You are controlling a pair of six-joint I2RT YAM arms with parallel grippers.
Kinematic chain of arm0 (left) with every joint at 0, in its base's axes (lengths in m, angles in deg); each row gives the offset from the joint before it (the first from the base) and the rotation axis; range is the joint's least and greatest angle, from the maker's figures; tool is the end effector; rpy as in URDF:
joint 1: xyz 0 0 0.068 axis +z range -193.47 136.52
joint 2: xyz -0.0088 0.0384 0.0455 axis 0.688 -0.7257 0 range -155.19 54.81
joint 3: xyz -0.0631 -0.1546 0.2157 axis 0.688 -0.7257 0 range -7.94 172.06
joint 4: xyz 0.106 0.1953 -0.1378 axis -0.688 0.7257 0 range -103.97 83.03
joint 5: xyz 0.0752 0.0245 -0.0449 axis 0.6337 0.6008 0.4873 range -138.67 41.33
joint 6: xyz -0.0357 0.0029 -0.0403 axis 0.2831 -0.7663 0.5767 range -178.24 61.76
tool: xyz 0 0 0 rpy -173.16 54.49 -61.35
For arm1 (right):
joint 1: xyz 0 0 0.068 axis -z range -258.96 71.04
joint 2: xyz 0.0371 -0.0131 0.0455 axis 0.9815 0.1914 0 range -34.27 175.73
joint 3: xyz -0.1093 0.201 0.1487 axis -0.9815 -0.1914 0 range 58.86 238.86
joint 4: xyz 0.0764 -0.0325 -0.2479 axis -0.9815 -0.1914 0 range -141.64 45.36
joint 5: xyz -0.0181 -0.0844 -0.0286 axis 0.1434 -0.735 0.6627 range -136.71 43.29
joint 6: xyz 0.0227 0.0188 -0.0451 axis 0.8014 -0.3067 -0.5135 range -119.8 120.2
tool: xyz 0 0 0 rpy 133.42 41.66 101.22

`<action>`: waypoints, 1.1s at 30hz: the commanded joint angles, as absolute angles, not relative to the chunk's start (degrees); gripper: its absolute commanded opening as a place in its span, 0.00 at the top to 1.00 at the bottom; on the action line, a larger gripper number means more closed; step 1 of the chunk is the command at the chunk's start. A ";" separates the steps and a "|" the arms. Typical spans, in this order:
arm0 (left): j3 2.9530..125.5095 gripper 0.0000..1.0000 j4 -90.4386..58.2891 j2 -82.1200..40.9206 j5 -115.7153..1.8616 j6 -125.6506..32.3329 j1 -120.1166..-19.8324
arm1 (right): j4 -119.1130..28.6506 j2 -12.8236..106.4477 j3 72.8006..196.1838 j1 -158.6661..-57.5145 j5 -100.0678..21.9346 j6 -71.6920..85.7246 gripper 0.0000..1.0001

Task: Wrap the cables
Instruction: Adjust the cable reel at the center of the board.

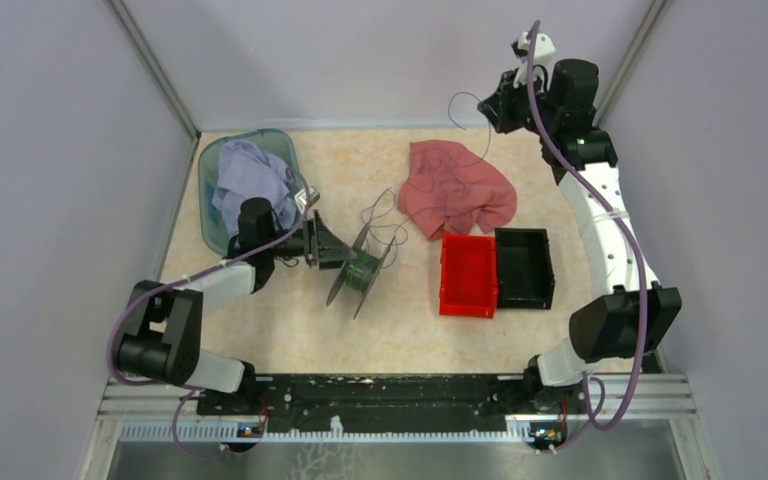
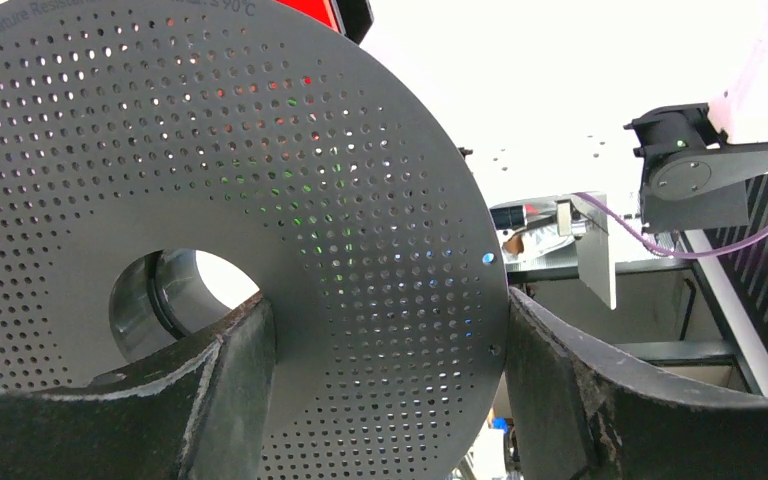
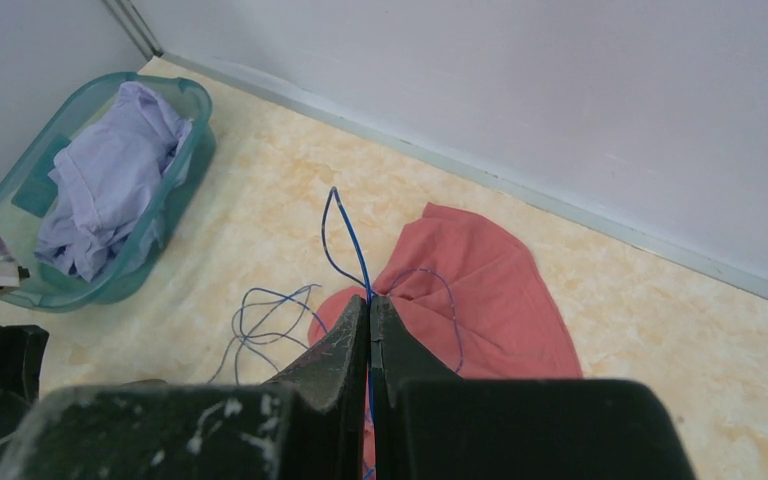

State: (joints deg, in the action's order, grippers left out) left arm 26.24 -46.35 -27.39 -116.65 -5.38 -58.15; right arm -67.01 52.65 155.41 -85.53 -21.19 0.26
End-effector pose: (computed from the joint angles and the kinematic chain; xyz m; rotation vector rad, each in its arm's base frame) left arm 0.2593 -0.1020 0.2095 0.2936 2.0887 -1.8445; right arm 0.3369 0.0541 0.4539 -0.4197 1.7468 0.4811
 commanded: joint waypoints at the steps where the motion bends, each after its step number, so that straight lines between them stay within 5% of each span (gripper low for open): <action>1: 25.29 0.91 -53.69 -26.64 -115.72 -1.21 -57.12 | -65.06 53.30 159.21 -85.29 -20.66 0.03 1.00; 9: 24.47 0.87 -60.88 -30.18 -114.95 4.92 -56.35 | -64.01 53.02 156.73 -87.12 -19.53 0.24 1.00; 16: 26.11 0.74 -70.71 -37.36 -116.53 14.90 -56.22 | -62.73 52.10 153.68 -91.81 -17.96 -2.60 1.00; 33: 32.97 0.13 -50.52 -39.50 -120.43 1.32 -56.13 | -62.65 51.84 151.38 -93.45 -15.86 -3.61 1.00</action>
State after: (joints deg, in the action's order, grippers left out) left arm 31.48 -54.44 -38.34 -118.86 5.90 -56.45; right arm -65.15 53.56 151.83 -92.70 -17.08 -2.28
